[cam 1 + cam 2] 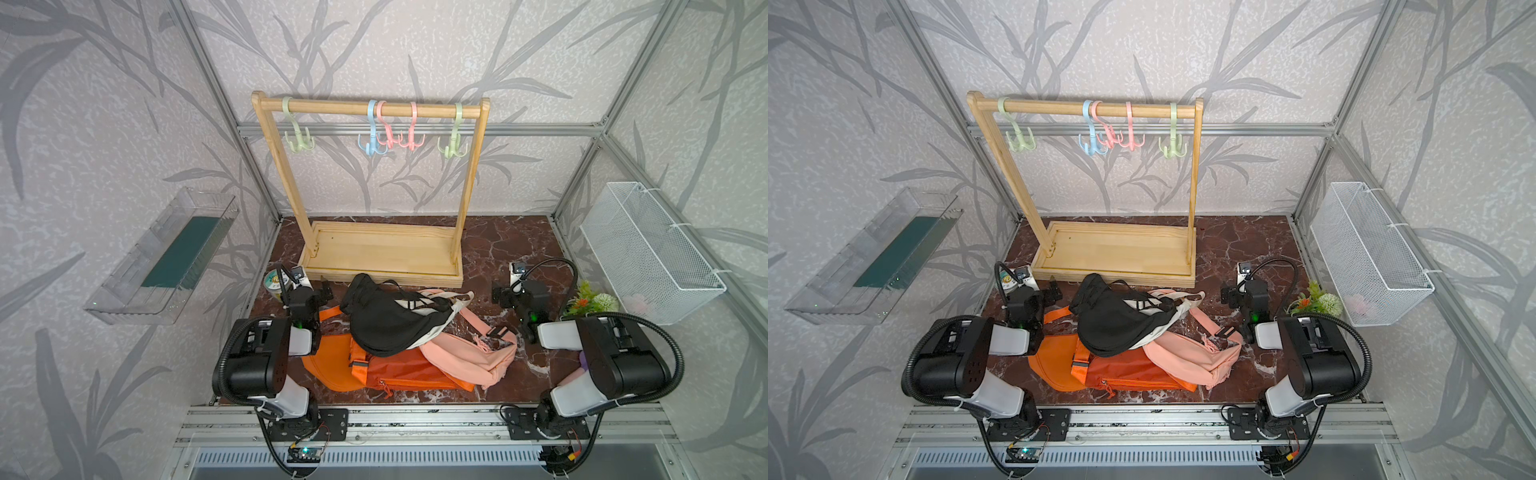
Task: Take the bag off the hook
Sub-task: Reset both arms
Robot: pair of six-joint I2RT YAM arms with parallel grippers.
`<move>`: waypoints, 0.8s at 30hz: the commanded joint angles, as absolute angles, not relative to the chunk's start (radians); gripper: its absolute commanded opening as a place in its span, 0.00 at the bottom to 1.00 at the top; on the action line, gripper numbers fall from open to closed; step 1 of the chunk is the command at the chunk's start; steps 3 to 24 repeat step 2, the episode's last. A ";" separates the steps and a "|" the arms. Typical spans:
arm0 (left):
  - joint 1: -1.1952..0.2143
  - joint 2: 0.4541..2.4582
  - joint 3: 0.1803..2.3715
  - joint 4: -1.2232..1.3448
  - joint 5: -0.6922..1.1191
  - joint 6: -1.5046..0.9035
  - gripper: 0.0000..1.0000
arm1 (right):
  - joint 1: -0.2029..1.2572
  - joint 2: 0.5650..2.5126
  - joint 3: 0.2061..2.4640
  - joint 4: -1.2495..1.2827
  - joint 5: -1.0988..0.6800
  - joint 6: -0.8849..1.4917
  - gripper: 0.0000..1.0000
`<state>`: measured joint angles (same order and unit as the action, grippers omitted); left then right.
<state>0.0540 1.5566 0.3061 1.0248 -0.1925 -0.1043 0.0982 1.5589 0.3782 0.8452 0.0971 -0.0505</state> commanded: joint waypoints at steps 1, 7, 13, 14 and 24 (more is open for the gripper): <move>0.048 1.563 0.325 1.043 -0.209 -0.088 0.99 | 0.101 1.539 0.398 0.853 0.109 -0.044 0.99; 0.046 1.565 0.328 1.038 -0.203 -0.084 0.99 | 0.101 1.537 0.397 0.853 0.107 -0.046 0.99; 0.046 1.565 0.328 1.038 -0.203 -0.084 0.99 | 0.101 1.537 0.397 0.853 0.107 -0.046 0.99; 0.046 1.565 0.328 1.038 -0.203 -0.084 0.99 | 0.101 1.537 0.397 0.853 0.107 -0.046 0.99; 0.046 1.565 0.328 1.038 -0.203 -0.084 0.99 | 0.101 1.537 0.397 0.853 0.107 -0.046 0.99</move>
